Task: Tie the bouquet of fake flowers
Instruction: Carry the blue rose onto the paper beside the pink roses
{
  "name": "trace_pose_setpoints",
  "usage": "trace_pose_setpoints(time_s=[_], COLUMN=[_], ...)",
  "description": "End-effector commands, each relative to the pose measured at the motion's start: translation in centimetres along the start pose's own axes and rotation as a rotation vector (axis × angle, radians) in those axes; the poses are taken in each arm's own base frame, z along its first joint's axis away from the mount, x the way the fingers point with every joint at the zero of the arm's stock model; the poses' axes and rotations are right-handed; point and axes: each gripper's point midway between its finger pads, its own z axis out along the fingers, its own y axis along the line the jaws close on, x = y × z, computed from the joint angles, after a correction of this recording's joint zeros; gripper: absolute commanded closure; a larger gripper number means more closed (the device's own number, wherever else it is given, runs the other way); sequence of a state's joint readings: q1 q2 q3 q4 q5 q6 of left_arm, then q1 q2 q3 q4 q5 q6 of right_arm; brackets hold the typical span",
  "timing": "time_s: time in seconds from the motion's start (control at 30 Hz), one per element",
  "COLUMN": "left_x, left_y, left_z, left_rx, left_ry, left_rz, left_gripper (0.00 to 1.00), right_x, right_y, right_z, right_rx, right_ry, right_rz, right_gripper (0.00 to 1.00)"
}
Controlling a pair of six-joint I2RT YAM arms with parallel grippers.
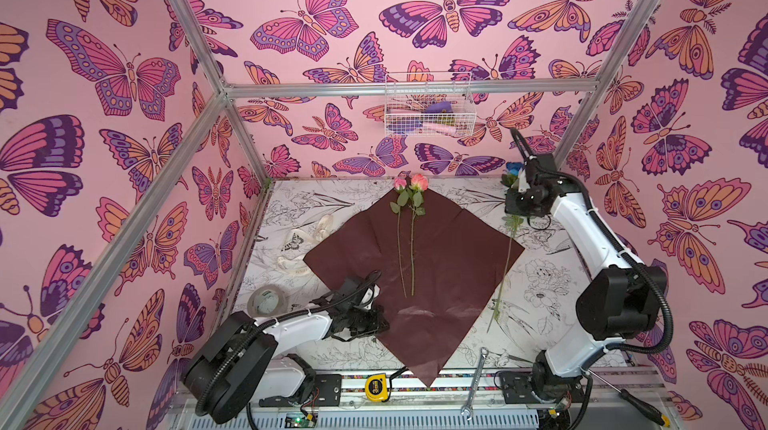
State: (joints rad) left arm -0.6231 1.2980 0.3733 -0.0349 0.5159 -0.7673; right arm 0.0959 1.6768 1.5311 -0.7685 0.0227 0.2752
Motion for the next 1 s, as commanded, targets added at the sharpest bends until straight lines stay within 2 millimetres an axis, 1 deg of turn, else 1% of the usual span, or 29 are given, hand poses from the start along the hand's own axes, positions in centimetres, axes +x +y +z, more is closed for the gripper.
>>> trace_pose_setpoints(time_s=[0.0, 0.13, 0.2, 0.33, 0.43, 0.6, 0.77, 0.97], left_x=[0.9, 0.8, 0.8, 0.8, 0.7, 0.8, 0.7, 0.8], left_y=[1.7, 1.6, 1.6, 1.5, 1.4, 1.5, 1.5, 1.5], left_z=[0.2, 0.2, 0.2, 0.1, 0.0, 0.1, 0.1, 0.1], left_rx=[-0.064, -0.062, -0.059, -0.056, -0.054, -0.057, -0.057, -0.058], left_ry=[0.023, 0.019, 0.020, 0.015, 0.011, 0.014, 0.013, 0.015], left_rz=[-0.014, -0.014, -0.013, -0.010, -0.009, -0.012, -0.013, -0.011], left_gripper=[1.00, 1.00, 1.00, 1.00, 1.00, 1.00, 1.00, 1.00], right_x=[0.2, 1.8, 2.3, 2.8, 2.7, 2.2, 1.3, 0.0], right_y=[5.1, 9.6, 11.5, 14.9, 16.9, 18.6, 19.6, 20.3], right_z=[-0.2, 2.0, 3.3, 6.3, 8.1, 11.4, 13.7, 16.1], right_rx=[-0.146, -0.190, -0.202, -0.231, -0.240, -0.248, -0.246, -0.223], right_ry=[-0.051, -0.040, -0.019, 0.028, 0.039, 0.060, 0.057, 0.035], right_rz=[0.040, -0.006, -0.019, -0.034, -0.044, -0.027, -0.036, -0.111], right_gripper=[1.00, 1.00, 1.00, 1.00, 1.00, 1.00, 1.00, 1.00])
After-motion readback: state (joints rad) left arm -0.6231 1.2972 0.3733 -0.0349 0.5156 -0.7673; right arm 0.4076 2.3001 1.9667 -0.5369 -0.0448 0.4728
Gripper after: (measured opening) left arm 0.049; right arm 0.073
